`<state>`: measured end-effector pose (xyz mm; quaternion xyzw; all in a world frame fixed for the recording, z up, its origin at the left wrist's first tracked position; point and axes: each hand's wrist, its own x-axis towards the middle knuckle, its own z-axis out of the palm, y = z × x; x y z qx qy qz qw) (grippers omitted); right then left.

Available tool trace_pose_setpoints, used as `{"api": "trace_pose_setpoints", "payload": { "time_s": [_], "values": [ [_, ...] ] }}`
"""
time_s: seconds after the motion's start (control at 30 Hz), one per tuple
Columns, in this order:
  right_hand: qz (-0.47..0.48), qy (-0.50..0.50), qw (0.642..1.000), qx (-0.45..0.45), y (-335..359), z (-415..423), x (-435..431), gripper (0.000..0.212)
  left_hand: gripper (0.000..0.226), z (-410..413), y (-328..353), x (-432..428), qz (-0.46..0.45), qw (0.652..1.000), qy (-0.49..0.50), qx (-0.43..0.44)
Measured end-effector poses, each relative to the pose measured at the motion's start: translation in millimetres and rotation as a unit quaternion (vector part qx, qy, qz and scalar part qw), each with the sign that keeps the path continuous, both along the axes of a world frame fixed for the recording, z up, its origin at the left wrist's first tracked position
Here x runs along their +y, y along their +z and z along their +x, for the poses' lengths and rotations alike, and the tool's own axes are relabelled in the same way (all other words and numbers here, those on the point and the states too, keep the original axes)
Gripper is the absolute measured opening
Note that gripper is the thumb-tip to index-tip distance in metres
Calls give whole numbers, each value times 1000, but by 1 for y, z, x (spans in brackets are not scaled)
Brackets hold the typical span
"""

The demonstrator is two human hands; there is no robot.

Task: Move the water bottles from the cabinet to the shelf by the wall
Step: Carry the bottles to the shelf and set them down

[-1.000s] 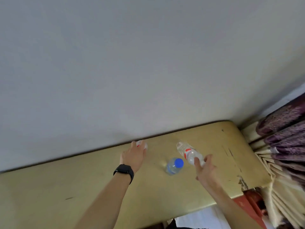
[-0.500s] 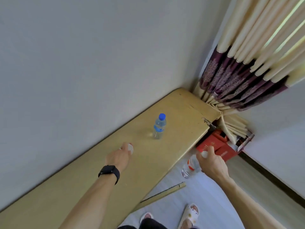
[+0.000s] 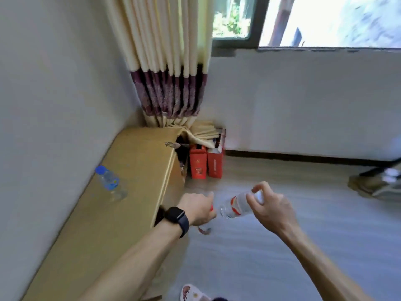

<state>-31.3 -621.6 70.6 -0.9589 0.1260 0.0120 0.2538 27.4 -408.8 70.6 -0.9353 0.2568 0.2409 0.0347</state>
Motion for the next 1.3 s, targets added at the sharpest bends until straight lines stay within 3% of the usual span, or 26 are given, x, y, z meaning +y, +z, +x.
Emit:
{"api": "trace_pose_setpoints", "payload": {
  "time_s": [0.13,0.2,0.33,0.7,1.07,1.3],
  "values": [
    [-122,-88,987,-59,33,-67,-106,28,44,-1,42,-125,-60,991,-85,-88],
    [-150,-139,976,-72,54,-105,-163,29,35,-10,69,-185,-110,982,-105,-110],
    [-144,-258,948,-116,97,-186,-267,23,21,-40,112,-301,-183,963,-137,-140],
    [-186,-464,851,-161,162,-360,-461,25,32,-145,183,-582,-253,890,-336,-178],
    [-212,-597,764,-123,177,-415,-607,25,23,-180,204,-812,-329,806,-481,-107],
    [-243,-651,700,-162,189,-431,-708,27,27,-176,211,-965,-365,789,-493,-39]
  ]
}}
